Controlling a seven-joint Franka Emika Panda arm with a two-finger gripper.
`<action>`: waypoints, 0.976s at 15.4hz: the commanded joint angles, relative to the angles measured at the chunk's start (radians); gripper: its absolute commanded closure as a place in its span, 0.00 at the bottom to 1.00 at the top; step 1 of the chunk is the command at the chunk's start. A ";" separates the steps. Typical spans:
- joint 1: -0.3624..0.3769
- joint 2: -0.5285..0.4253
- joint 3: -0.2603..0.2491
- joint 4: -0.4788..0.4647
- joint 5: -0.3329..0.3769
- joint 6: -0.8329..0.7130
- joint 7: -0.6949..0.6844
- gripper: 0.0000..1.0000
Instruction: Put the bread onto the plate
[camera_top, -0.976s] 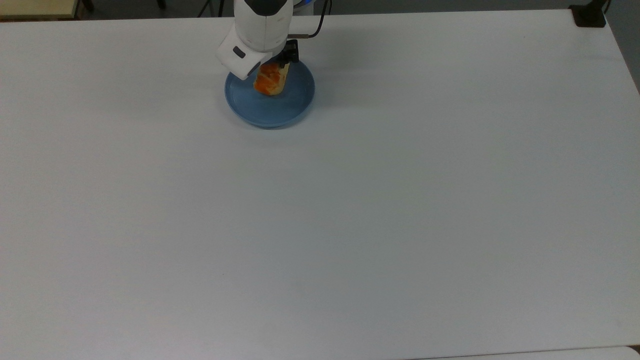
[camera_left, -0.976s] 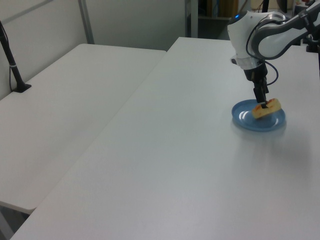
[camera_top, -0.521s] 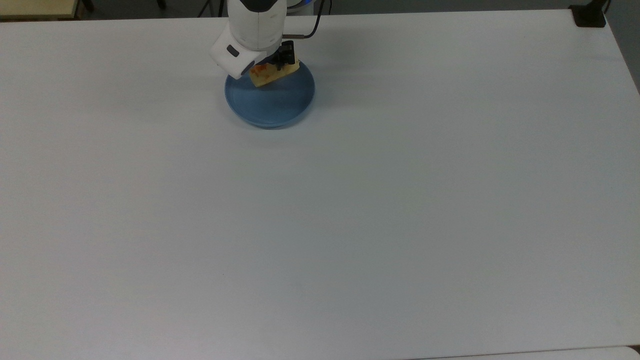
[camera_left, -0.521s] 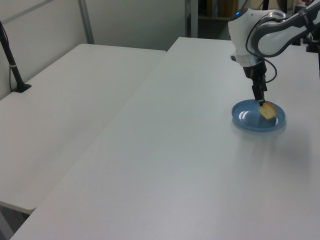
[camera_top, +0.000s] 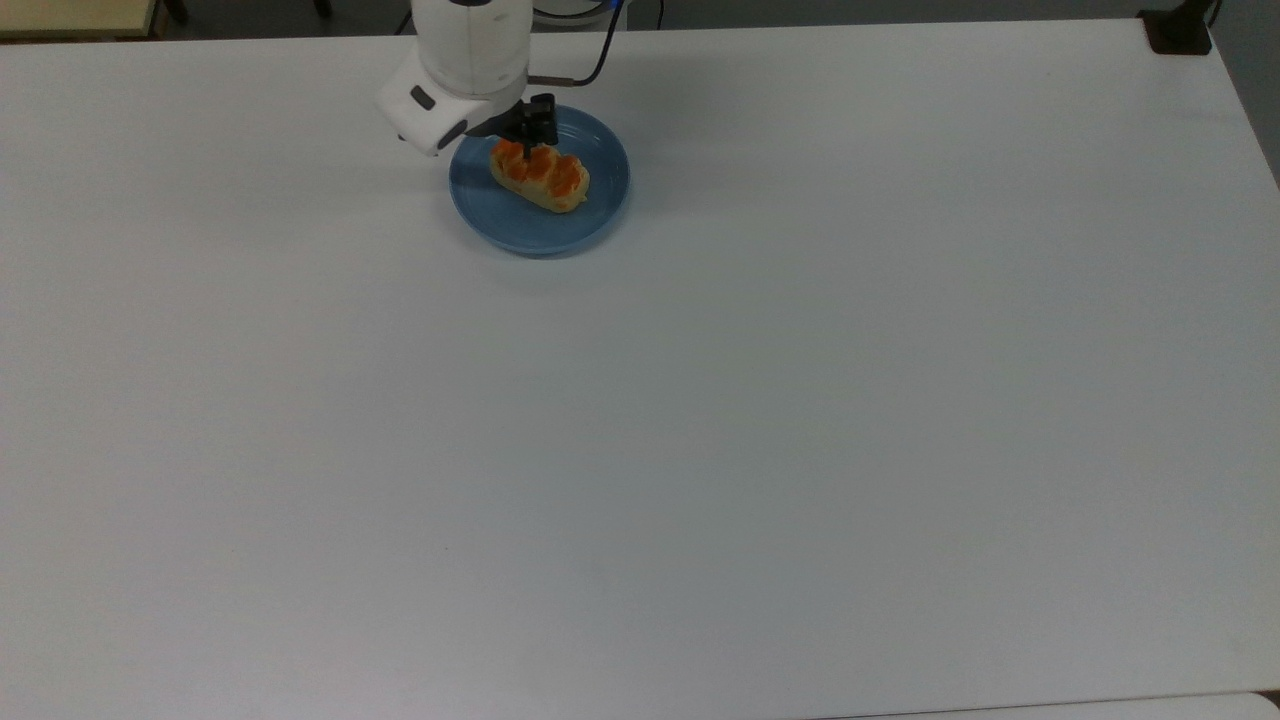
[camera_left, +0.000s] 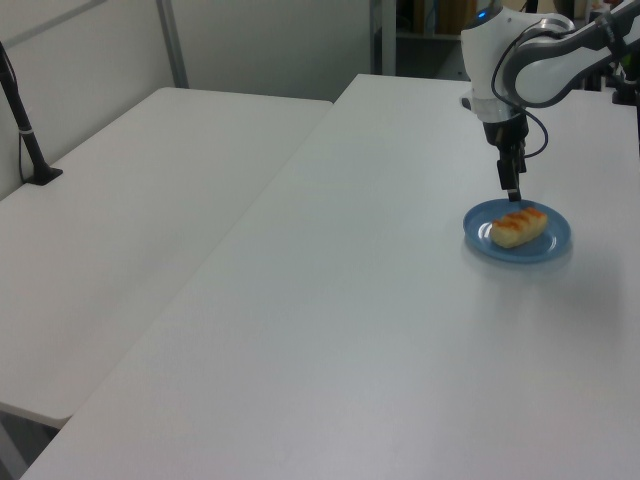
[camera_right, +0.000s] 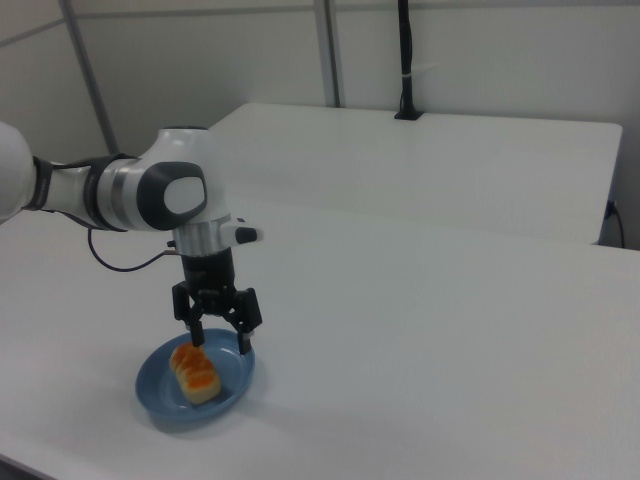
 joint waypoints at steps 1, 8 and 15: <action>-0.040 0.002 0.003 -0.002 -0.022 0.033 -0.010 0.00; -0.060 -0.012 -0.010 0.154 0.034 -0.011 -0.018 0.00; -0.060 -0.020 -0.101 0.567 0.231 -0.283 0.011 0.00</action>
